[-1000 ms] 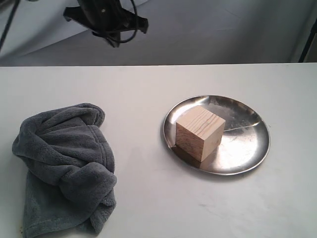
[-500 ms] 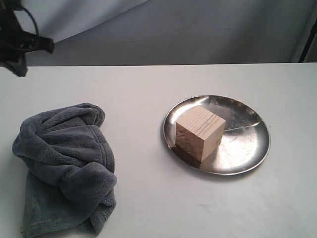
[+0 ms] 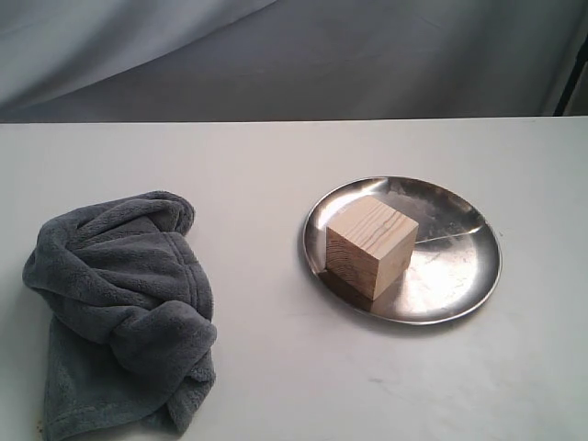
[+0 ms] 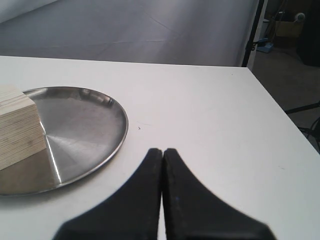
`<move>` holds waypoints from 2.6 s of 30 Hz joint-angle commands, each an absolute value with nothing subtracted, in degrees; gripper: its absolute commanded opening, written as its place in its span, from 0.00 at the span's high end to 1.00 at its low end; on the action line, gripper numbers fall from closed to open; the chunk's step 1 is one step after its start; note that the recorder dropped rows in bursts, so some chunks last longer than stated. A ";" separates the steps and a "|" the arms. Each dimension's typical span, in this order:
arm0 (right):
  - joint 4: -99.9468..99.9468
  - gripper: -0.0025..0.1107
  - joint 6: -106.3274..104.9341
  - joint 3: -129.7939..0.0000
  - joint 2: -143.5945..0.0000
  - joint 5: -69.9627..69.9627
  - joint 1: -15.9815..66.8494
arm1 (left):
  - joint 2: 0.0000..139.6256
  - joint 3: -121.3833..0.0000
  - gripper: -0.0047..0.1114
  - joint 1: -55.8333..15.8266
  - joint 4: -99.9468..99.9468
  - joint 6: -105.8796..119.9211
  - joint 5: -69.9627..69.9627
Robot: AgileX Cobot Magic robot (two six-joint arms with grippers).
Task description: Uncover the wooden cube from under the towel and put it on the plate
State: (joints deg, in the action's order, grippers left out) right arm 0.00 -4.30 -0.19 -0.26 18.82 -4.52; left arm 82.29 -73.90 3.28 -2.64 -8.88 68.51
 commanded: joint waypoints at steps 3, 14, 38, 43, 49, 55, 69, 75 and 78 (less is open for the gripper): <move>-0.70 0.98 -4.25 0.00 0.00 18.77 -4.60 | 69.52 -64.69 0.96 3.40 -1.67 -8.97 61.28; -0.70 0.98 -4.25 0.00 0.00 18.77 -4.60 | 41.75 -47.37 0.96 3.40 0.91 -8.07 44.40; -0.70 0.98 -4.25 0.00 0.00 18.64 -4.60 | 0.00 -26.25 0.96 3.40 -1.56 -2.74 22.74; -0.70 0.98 -4.25 0.00 0.00 18.64 -4.60 | 0.00 -15.51 0.96 3.40 -5.07 -2.90 5.64; -0.70 0.98 -4.25 0.00 0.00 18.64 -4.60 | 0.00 -7.70 0.96 3.40 -0.52 -3.00 0.00; -0.70 0.98 -4.25 0.00 0.00 18.64 -4.60 | 0.00 0.00 0.96 3.40 -0.52 -3.00 -3.68; -0.70 0.98 -4.25 0.00 0.00 18.64 -4.60 | 0.00 0.00 0.96 3.40 1.16 -3.23 11.85; -0.70 0.98 -4.25 0.00 0.00 18.64 -4.60 | 0.00 0.00 0.96 3.40 0.00 -2.96 15.14; -0.70 0.98 -4.25 0.00 0.00 18.64 -4.60 | 0.00 0.00 0.96 3.40 1.11 -2.96 16.26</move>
State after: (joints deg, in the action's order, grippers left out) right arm 0.00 -4.30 -0.19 -0.26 18.82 -4.52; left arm 0.17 -0.25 3.28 0.48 -2.86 15.81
